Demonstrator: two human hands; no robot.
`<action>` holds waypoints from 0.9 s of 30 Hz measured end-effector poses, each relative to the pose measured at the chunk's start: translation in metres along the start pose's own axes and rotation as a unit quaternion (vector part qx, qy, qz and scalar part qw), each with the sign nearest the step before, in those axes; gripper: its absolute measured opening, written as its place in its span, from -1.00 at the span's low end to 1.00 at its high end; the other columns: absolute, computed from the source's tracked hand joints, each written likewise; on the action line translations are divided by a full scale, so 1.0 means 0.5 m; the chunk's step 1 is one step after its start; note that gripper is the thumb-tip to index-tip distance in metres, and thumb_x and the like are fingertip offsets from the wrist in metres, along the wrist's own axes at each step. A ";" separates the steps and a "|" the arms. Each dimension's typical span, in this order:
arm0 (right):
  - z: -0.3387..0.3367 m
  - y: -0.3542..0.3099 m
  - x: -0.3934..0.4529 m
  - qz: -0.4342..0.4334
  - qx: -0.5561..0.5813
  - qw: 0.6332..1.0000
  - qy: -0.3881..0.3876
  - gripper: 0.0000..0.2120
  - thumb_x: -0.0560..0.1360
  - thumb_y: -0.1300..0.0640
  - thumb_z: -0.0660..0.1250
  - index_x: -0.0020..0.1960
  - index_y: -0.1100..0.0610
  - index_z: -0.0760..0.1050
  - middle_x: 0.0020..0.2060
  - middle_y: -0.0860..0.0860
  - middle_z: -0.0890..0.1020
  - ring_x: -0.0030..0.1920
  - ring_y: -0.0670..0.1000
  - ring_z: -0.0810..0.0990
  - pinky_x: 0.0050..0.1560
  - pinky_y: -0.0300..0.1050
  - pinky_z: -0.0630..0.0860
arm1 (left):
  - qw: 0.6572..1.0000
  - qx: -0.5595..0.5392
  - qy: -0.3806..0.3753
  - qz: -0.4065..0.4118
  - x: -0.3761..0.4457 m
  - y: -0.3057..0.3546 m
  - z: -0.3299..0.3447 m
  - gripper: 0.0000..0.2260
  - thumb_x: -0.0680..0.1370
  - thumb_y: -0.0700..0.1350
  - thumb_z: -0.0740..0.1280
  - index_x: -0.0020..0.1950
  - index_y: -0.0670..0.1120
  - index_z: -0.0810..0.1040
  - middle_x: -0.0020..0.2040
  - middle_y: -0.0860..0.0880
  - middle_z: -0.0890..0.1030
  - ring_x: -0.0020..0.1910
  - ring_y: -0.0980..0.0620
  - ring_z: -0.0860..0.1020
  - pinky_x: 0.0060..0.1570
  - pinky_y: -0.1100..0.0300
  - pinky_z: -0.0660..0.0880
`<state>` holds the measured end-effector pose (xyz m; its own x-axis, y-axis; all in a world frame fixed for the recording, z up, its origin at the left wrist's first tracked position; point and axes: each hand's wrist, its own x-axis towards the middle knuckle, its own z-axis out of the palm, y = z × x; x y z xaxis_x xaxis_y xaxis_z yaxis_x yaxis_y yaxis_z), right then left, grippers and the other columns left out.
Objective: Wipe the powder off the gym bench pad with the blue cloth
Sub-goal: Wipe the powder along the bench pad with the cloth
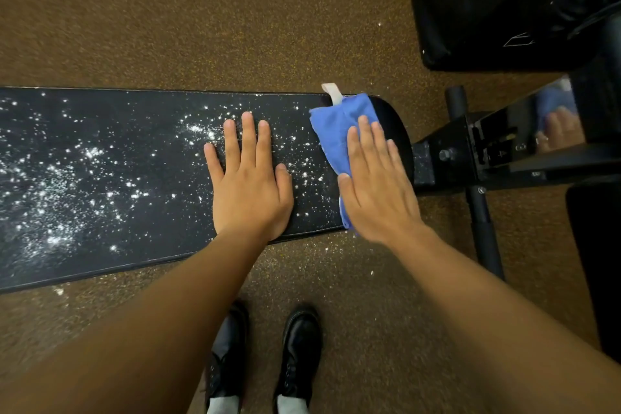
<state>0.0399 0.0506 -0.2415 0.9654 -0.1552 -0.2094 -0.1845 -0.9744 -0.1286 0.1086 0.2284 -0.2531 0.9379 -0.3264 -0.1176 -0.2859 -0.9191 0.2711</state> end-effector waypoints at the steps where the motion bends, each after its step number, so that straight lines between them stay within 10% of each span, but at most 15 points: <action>1: -0.005 0.004 0.017 0.022 0.003 1.000 0.004 -0.37 0.60 -0.04 -0.16 0.57 0.23 -0.17 0.58 0.15 -0.15 0.56 0.10 -0.23 0.55 0.08 -0.17 | 1.000 0.000 -0.001 0.000 0.000 0.000 0.000 -0.43 0.61 0.08 -0.10 0.61 -0.07 -0.05 0.62 -0.07 -0.10 0.58 -0.07 -0.20 0.51 -0.17 -0.22; 5: -0.026 -0.023 0.103 0.127 0.030 0.991 0.026 -0.39 0.63 0.00 -0.06 0.57 0.26 -0.15 0.58 0.18 -0.14 0.57 0.15 -0.21 0.55 0.11 -0.16 | 1.000 0.006 -0.002 0.001 -0.002 0.002 0.002 -0.42 0.61 0.08 -0.12 0.61 -0.08 -0.06 0.62 -0.07 -0.11 0.58 -0.07 -0.20 0.51 -0.18 -0.22; 11: 0.006 -0.063 0.004 -0.011 0.008 1.000 0.014 -0.38 0.61 -0.04 -0.14 0.58 0.24 -0.13 0.58 0.17 -0.10 0.57 0.13 -0.21 0.55 0.09 -0.17 | 1.000 0.011 -0.004 0.000 0.000 0.002 0.000 -0.41 0.60 0.09 -0.12 0.61 -0.08 -0.05 0.62 -0.07 -0.10 0.58 -0.07 -0.20 0.51 -0.18 -0.21; 27: -0.010 0.001 0.017 0.079 0.010 0.997 0.003 -0.37 0.61 -0.06 -0.17 0.58 0.21 -0.18 0.57 0.15 -0.18 0.56 0.11 -0.25 0.55 0.10 -0.17 | 1.000 0.013 -0.008 0.003 -0.003 -0.002 -0.001 -0.41 0.63 0.15 -0.12 0.61 -0.06 -0.10 0.62 -0.06 -0.15 0.58 -0.07 -0.24 0.51 -0.17 -0.24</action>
<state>0.0488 0.0482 -0.2384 0.9252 -0.3077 -0.2219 -0.3379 -0.9343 -0.1132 0.1075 0.2302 -0.2530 0.9329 -0.3351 -0.1319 -0.2967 -0.9227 0.2461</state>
